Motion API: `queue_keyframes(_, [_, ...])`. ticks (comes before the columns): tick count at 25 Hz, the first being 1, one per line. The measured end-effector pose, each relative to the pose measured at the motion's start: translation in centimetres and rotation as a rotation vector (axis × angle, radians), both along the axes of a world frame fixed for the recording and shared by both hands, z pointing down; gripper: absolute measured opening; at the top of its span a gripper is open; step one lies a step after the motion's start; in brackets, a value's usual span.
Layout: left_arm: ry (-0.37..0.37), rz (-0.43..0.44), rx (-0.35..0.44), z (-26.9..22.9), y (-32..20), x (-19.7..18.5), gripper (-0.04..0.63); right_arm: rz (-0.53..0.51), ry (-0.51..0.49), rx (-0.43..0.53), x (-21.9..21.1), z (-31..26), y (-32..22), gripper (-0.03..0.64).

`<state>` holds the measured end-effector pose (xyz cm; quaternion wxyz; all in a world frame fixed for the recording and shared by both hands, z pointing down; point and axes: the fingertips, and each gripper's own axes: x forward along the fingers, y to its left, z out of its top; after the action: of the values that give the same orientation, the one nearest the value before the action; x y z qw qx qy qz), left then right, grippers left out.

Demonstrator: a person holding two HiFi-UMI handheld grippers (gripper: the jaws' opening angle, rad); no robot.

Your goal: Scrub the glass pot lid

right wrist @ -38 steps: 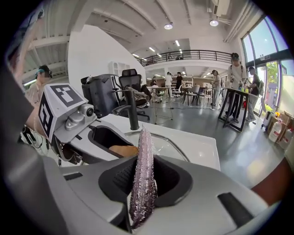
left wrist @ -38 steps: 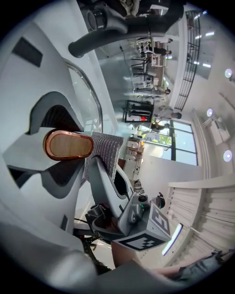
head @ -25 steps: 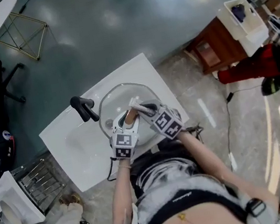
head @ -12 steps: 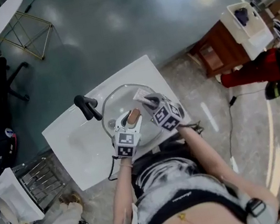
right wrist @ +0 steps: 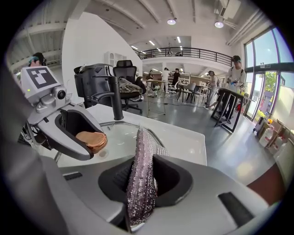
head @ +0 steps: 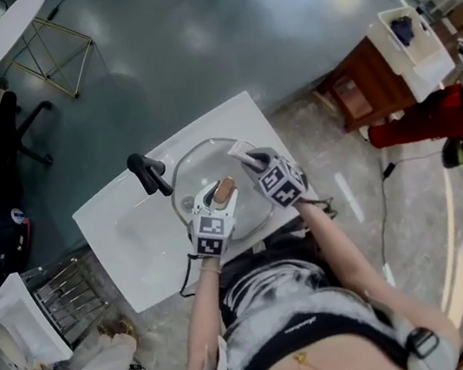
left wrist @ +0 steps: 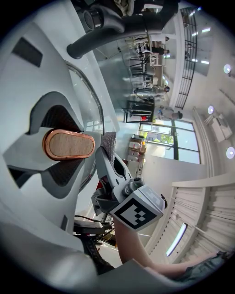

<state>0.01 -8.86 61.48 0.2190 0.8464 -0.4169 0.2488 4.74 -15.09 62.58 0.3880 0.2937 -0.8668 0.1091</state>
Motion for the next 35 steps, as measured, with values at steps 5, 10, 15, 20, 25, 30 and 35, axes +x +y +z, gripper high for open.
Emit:
queue_keyframes(5, [-0.003,-0.003,-0.002,0.0,0.0,0.0,0.181,-0.005,0.005,0.0,0.4,-0.1,1.2,0.091])
queue_keyframes(10, [-0.002,-0.002,-0.007,0.0,0.0,-0.1,0.181,-0.025,0.005,-0.003,0.3,-0.3,2.6,0.092])
queue_keyframes(15, [-0.006,-0.004,-0.002,0.1,-0.1,0.0,0.181,-0.072,-0.031,-0.022,-0.4,-0.8,4.5,0.092])
queue_keyframes(20, [-0.011,-0.003,0.001,0.0,0.0,0.0,0.181,-0.118,-0.042,-0.011,-0.5,-1.1,6.8,0.092])
queue_keyframes(25, [-0.008,-0.004,-0.001,0.0,0.0,-0.1,0.181,-0.123,-0.055,-0.005,0.5,-0.8,7.6,0.092])
queue_keyframes(30, [-0.009,-0.002,-0.002,0.0,0.0,-0.1,0.181,-0.062,-0.02,-0.006,2.5,-0.1,6.6,0.092])
queue_keyframes(35, [-0.01,-0.001,-0.002,0.0,0.0,-0.1,0.181,-0.041,-0.013,-0.006,3.0,-0.1,6.4,0.092])
